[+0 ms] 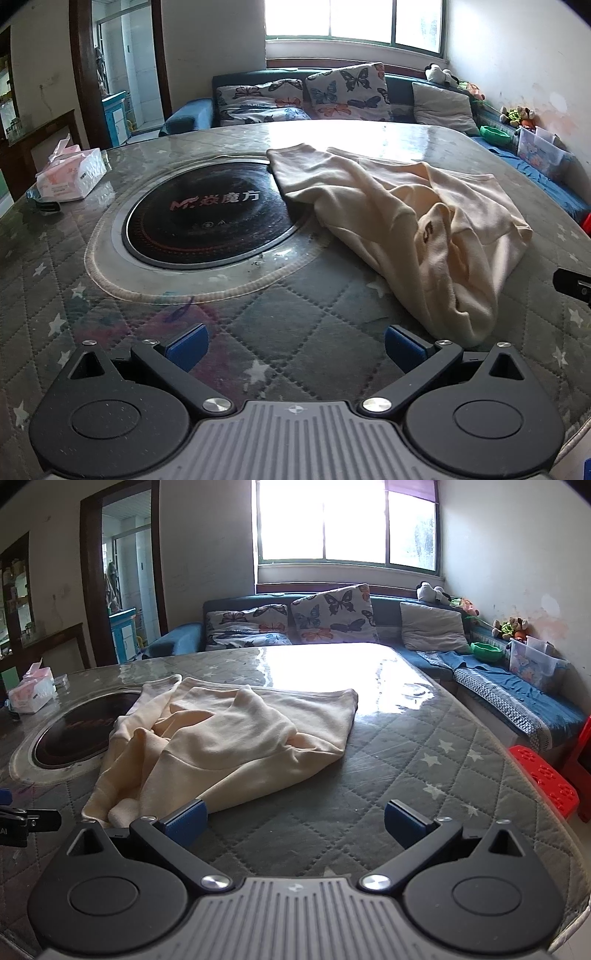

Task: Fold clothes
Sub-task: 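Move both grippers toward the crumpled cream sweatshirt on the table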

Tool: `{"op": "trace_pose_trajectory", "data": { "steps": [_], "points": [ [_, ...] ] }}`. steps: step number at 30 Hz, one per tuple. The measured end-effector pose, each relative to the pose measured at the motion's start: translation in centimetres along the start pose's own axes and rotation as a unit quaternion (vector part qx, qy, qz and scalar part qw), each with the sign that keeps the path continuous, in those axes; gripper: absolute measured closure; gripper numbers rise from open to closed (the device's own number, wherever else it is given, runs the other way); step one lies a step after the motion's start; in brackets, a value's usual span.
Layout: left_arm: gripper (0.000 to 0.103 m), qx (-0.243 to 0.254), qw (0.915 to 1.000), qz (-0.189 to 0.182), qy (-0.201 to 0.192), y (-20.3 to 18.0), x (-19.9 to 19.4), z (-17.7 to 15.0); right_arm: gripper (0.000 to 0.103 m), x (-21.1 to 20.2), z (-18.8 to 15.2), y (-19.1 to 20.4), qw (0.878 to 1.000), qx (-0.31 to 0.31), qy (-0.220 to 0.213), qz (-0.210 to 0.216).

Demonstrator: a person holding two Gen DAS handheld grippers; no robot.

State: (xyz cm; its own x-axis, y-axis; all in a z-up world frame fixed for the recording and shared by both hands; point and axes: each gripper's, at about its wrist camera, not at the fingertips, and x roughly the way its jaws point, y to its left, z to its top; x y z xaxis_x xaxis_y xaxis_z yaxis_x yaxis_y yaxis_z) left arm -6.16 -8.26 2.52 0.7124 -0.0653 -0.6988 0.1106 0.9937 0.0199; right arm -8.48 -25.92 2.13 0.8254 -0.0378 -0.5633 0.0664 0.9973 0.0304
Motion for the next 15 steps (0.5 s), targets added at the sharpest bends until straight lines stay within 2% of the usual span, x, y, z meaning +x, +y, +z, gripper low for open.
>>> {"op": "trace_pose_trajectory", "data": {
  "steps": [15],
  "points": [
    [0.0, 0.011, 0.9999, -0.009, 0.007, -0.99, 0.1, 0.37, 0.001, 0.81, 0.03, 0.79, 1.0, -0.008, 0.013, 0.006]
  ]
}}
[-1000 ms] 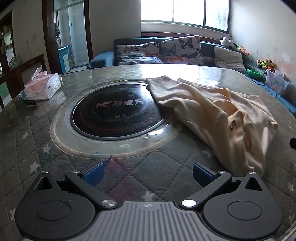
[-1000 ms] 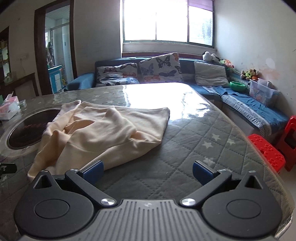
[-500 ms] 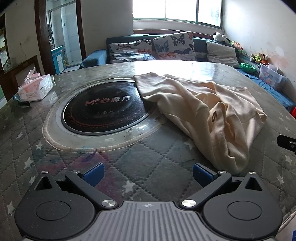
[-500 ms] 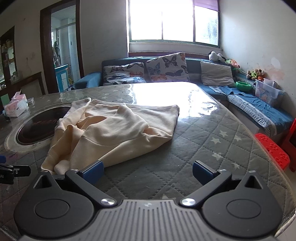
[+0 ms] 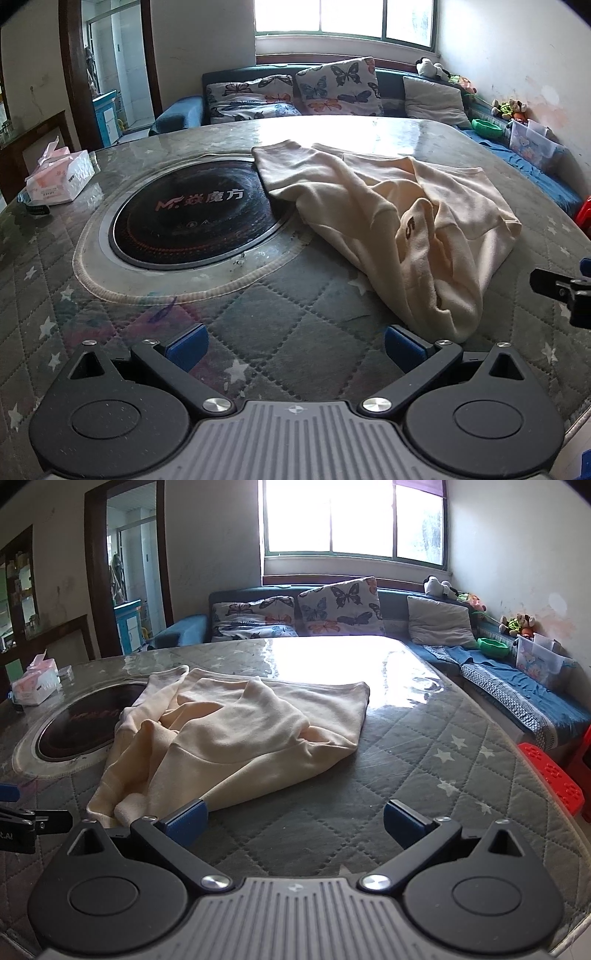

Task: Fold clothes

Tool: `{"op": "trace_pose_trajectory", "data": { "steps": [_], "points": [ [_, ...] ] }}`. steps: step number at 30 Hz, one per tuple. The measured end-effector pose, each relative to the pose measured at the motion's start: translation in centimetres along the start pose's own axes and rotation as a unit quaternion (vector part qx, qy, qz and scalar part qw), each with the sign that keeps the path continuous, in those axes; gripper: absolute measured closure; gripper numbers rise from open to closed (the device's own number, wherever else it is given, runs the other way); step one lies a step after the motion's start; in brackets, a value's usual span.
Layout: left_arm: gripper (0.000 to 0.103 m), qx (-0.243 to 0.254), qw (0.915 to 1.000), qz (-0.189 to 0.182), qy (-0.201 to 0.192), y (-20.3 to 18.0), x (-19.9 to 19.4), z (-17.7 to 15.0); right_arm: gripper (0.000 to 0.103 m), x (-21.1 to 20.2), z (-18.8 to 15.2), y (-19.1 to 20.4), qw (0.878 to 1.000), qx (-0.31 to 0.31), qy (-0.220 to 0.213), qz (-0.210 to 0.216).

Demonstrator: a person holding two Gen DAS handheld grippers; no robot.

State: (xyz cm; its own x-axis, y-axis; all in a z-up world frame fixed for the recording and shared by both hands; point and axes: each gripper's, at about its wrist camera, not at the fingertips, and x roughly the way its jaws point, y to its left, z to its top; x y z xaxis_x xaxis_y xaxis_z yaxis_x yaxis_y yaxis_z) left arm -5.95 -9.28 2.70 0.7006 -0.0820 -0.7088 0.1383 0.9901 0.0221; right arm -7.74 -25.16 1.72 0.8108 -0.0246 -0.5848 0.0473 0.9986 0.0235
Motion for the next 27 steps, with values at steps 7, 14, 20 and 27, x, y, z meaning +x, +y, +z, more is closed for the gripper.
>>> {"op": "trace_pose_trajectory", "data": {
  "steps": [7, 14, 20, 27],
  "points": [
    [0.0, 0.004, 1.0, -0.002, -0.003, -0.3, 0.0, 0.5, 0.003, 0.4, 0.2, 0.2, 1.0, -0.006, 0.003, 0.004],
    [0.0, 0.009, 0.9999, -0.006, -0.005, -0.5, 0.4, 1.2, 0.006, 0.8, 0.6, 0.5, 1.0, -0.014, 0.007, 0.009],
    [0.0, 0.014, 0.9999, -0.008, -0.005, -0.5, 0.9, 1.9, 0.012, 1.4, 1.1, 0.7, 1.0, -0.019, 0.013, 0.016],
    [0.0, 0.016, 0.9998, -0.013, -0.004, -0.4, 1.6, 2.6, 0.017, 2.3, 2.0, 0.9, 0.999, -0.023, 0.016, 0.021]
  ]
}}
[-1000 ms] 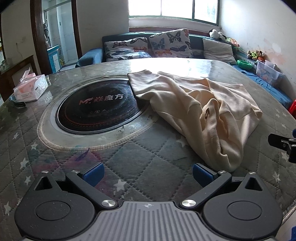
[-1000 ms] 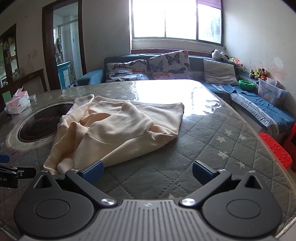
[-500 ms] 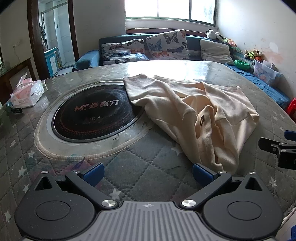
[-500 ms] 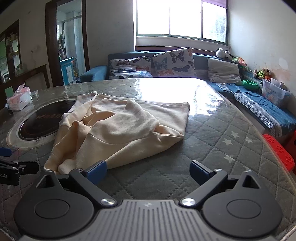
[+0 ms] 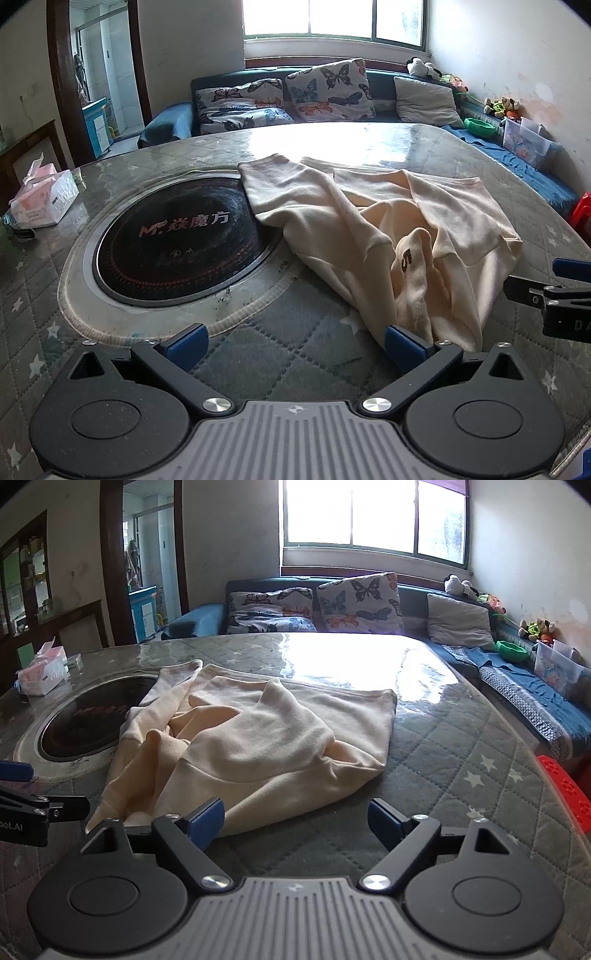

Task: Fold clothes

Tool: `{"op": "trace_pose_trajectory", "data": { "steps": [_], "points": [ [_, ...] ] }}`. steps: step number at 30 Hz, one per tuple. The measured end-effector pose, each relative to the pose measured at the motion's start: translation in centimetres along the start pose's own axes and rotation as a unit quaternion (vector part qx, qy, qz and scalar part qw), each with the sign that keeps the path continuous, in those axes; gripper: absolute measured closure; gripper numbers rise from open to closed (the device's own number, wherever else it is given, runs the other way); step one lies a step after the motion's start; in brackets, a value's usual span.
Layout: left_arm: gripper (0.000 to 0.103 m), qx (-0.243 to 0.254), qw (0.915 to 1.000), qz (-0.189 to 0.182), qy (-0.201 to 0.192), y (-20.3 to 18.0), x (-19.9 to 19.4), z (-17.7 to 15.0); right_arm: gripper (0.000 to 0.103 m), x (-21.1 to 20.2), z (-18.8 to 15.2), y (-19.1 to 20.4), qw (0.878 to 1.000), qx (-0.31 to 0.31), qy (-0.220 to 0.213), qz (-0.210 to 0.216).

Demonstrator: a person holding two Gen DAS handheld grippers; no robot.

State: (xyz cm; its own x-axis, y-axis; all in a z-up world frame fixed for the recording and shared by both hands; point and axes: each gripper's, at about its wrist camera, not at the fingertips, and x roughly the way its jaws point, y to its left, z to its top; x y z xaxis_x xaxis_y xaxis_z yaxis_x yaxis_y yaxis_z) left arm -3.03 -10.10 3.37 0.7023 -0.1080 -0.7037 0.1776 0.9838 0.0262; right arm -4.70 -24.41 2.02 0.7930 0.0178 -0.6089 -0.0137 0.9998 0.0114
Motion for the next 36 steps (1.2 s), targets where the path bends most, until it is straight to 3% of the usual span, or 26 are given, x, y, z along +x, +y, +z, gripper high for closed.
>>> {"op": "trace_pose_trajectory", "data": {
  "steps": [15, 19, 24, 31, 36],
  "points": [
    [0.0, -0.012, 0.9999, 0.001, -0.002, 0.9, 0.8, 1.2, 0.027, 1.4, 1.0, 0.1, 1.0, 0.002, -0.001, 0.004],
    [0.0, -0.022, 0.9997, 0.0, -0.013, 1.5, 0.8, 2.6, 0.027, 2.5, 2.8, -0.1, 1.0, -0.007, -0.003, 0.011],
    [0.0, -0.02, 0.9995, 0.0, -0.026, 1.6, 1.5, 4.9, 0.037, 3.8, 5.1, -0.3, 1.0, -0.018, -0.007, 0.02],
    [0.002, -0.006, 0.9994, -0.005, -0.034, 1.1, 3.7, 7.9, 0.051, 8.5, 8.8, -0.1, 0.999, -0.029, 0.009, 0.039],
    [0.014, 0.009, 0.9994, -0.016, -0.03, 0.4, 5.8, 9.6, 0.057, 12.5, 10.9, 0.2, 0.998, -0.036, 0.027, 0.05]
  ]
}}
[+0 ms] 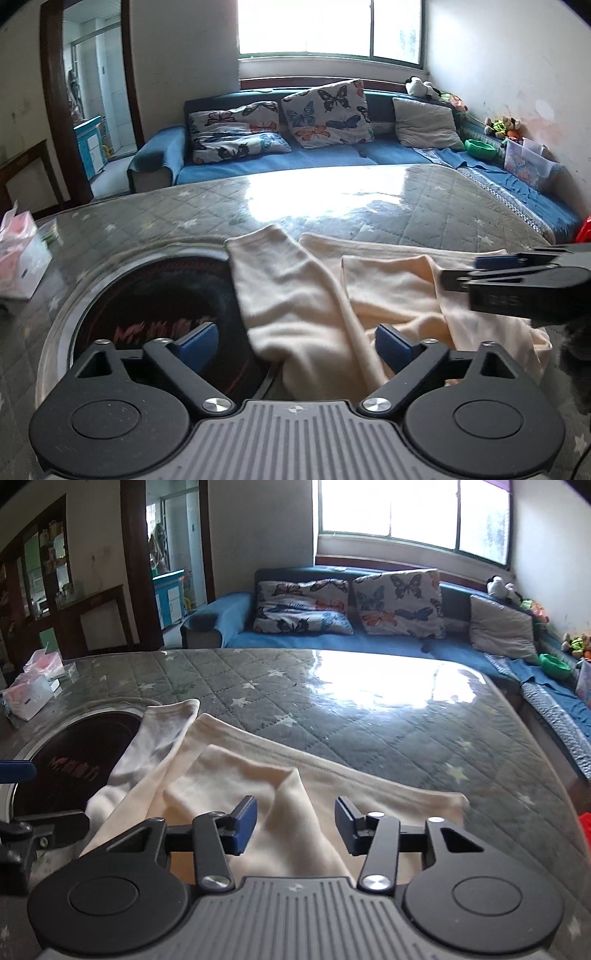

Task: Fold clothes

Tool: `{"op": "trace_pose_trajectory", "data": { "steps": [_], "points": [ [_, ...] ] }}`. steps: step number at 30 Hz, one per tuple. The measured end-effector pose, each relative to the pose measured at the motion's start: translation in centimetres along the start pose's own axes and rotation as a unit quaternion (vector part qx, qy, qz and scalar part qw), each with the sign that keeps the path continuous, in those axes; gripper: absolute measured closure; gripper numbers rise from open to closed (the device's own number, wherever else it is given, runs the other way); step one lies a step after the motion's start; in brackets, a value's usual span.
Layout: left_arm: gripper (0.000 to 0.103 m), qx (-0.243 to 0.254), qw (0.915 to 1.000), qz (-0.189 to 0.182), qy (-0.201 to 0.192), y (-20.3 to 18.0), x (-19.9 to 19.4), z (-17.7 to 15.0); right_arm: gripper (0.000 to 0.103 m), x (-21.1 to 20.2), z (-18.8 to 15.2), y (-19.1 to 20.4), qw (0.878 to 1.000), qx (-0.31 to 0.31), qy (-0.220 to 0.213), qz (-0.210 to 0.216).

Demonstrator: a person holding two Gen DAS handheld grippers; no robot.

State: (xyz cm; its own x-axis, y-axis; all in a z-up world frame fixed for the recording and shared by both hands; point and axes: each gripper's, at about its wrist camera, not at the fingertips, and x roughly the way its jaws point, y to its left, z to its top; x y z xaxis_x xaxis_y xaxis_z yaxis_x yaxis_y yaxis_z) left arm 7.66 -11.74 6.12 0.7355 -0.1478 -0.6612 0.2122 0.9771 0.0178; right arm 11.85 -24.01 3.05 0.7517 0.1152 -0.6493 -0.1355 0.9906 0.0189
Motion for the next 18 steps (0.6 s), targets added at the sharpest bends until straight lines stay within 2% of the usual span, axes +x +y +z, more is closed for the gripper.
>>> {"op": "trace_pose_trajectory", "data": {
  "steps": [3, 7, 10, 11, 12, 13, 14, 15, 18],
  "points": [
    [0.02, 0.008, 0.9999, -0.011, 0.005, -0.5, 1.4, 0.8, 0.061, 1.8, 0.9, -0.1, 1.0, 0.0, 0.012, 0.009],
    [0.022, 0.018, 0.9994, -0.027, 0.012, -1.2, 3.3, 1.8, 0.069, 3.9, 1.2, -0.3, 0.999, -0.002, 0.032, 0.011],
    [0.028, 0.023, 0.9987, -0.036, 0.026, -1.5, 4.8, 2.1, 0.075, 4.8, 0.9, -0.6, 0.999, -0.002, 0.048, 0.016],
    [0.033, 0.026, 0.9985, -0.036, 0.033, -1.5, 5.3, 2.0, 0.079, 4.8, 0.8, -0.7, 0.999, -0.002, 0.046, 0.019],
    [0.043, 0.028, 0.9983, -0.034, 0.039, -1.6, 5.8, 1.9, 0.087, 4.8, 0.8, -0.8, 0.999, -0.001, 0.045, 0.02],
    [0.048, 0.031, 0.9979, -0.034, 0.045, -1.6, 6.2, 1.8, 0.09, 4.7, 0.8, -0.9, 0.999, 0.0, 0.044, 0.022],
    [0.062, 0.032, 0.9976, -0.034, 0.051, -1.5, 6.5, 1.6, 0.095, 4.6, 0.7, -0.9, 0.999, 0.0, 0.043, 0.023],
    [0.077, 0.031, 0.9974, -0.033, 0.055, -1.4, 6.8, 1.4, 0.097, 4.3, 0.7, -0.9, 0.999, -0.002, 0.04, 0.019],
    [0.093, 0.019, 0.9977, -0.039, 0.052, -0.6, 6.5, 0.9, 0.098, 3.0, 0.4, -1.0, 1.0, -0.005, 0.023, 0.006]
  ]
}}
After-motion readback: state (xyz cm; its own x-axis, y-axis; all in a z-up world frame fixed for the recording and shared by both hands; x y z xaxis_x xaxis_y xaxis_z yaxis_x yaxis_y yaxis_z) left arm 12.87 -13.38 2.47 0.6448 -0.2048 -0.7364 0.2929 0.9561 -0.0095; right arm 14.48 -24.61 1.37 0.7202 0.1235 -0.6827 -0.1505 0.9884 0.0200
